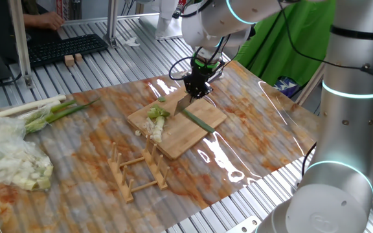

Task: Chop the scallions

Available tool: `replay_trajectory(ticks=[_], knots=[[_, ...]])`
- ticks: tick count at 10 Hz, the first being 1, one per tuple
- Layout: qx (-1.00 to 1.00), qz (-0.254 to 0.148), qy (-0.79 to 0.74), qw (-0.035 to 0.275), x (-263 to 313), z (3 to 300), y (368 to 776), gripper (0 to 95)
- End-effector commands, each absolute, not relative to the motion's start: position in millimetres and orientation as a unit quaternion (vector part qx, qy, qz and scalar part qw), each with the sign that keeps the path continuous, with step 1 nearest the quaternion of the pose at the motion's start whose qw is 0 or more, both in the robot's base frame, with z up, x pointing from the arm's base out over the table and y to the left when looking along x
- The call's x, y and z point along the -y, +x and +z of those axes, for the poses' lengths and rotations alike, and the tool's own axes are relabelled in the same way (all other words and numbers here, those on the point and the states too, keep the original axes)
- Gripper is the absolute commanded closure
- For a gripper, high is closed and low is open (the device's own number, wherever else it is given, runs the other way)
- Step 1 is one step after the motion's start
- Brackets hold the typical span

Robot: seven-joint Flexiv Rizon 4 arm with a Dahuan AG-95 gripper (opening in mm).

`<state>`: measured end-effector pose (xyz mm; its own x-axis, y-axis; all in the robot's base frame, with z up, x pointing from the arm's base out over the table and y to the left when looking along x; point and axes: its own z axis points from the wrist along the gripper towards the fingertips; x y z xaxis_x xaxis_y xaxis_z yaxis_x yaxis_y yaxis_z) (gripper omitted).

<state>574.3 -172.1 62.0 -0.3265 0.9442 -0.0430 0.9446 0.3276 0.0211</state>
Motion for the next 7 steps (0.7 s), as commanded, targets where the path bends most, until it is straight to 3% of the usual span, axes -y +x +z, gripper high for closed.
replay_trajectory(ticks=[1, 7], knots=[[-0.813, -0.001, 0.582, 0.023, 171.0, 60.5, 575.2, 95.0], [-0.809, -0.002, 0.587, 0.025, 168.8, 57.0, 576.1, 95.0]])
